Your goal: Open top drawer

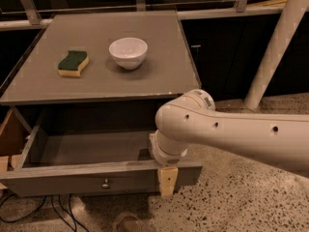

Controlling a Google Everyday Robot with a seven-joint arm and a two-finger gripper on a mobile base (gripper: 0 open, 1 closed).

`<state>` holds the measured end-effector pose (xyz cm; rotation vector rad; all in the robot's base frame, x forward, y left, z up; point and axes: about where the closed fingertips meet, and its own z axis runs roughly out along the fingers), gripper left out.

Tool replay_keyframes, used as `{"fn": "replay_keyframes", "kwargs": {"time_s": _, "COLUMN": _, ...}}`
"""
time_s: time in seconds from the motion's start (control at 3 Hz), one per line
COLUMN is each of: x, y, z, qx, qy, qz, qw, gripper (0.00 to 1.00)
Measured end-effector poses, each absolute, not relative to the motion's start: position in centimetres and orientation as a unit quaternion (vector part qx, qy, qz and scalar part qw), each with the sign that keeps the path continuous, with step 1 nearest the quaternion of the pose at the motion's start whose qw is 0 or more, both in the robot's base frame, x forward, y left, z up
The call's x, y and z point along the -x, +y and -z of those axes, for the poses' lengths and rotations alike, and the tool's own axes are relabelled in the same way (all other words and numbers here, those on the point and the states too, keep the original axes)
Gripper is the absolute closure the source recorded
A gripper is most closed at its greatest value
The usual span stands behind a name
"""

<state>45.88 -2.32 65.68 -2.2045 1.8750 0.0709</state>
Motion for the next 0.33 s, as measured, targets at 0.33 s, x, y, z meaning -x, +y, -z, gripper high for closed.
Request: {"fn": "replay_keyframes", "kwargs": {"time_s": 0.33, "x": -45.88, "y": -2.32, "z": -65.68, "qx": 0.756, "qy": 0.643, "qz": -0.024, "qw": 0.123, "gripper": 0.00}}
